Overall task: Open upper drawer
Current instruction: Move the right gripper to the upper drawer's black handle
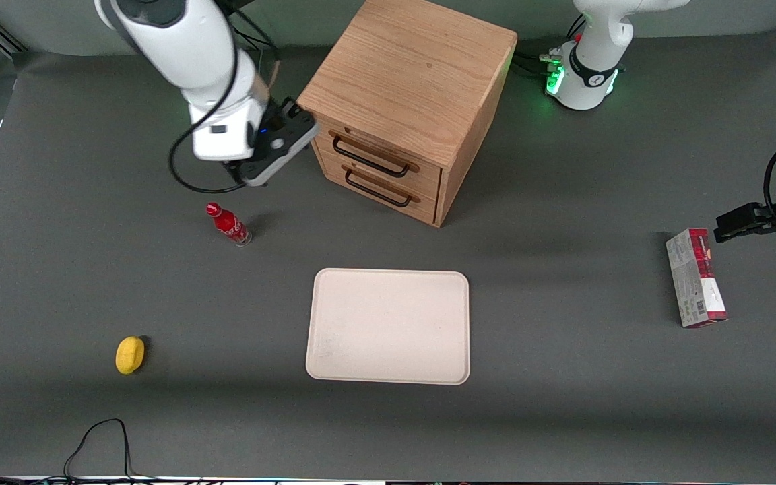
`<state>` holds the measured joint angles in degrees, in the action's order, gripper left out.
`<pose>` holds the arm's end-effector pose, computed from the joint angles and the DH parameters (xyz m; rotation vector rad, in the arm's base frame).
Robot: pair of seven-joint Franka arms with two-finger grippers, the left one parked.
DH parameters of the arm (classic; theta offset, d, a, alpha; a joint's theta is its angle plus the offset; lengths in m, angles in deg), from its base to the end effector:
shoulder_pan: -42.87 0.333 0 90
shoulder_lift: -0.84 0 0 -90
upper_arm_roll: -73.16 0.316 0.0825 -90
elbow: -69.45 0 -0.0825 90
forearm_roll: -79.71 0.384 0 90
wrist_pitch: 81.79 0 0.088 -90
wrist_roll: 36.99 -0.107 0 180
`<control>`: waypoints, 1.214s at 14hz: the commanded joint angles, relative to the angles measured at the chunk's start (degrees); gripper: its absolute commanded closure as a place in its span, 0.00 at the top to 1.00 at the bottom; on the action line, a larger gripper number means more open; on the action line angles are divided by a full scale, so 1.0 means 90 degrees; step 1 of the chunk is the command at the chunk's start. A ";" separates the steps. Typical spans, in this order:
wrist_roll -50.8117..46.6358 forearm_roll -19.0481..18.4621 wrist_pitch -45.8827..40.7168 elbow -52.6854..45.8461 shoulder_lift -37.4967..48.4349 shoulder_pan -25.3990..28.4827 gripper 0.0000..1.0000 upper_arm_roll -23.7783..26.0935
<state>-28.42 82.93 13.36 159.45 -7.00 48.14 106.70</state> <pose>0.4722 0.3610 0.5665 -2.7709 -1.2007 0.0873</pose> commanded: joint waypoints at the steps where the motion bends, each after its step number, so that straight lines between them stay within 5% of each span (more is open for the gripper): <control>1: 0.0947 0.0674 -0.0328 -0.0351 -0.0525 -0.0038 1.00 0.0179; 4: 0.1166 0.1019 -0.0250 -0.0332 -0.0896 -0.0018 1.00 0.0179; 17: 0.0893 0.0501 0.1566 0.1015 -0.1492 0.0392 1.00 0.0189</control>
<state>-19.14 88.96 25.15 167.20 -20.70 51.35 108.24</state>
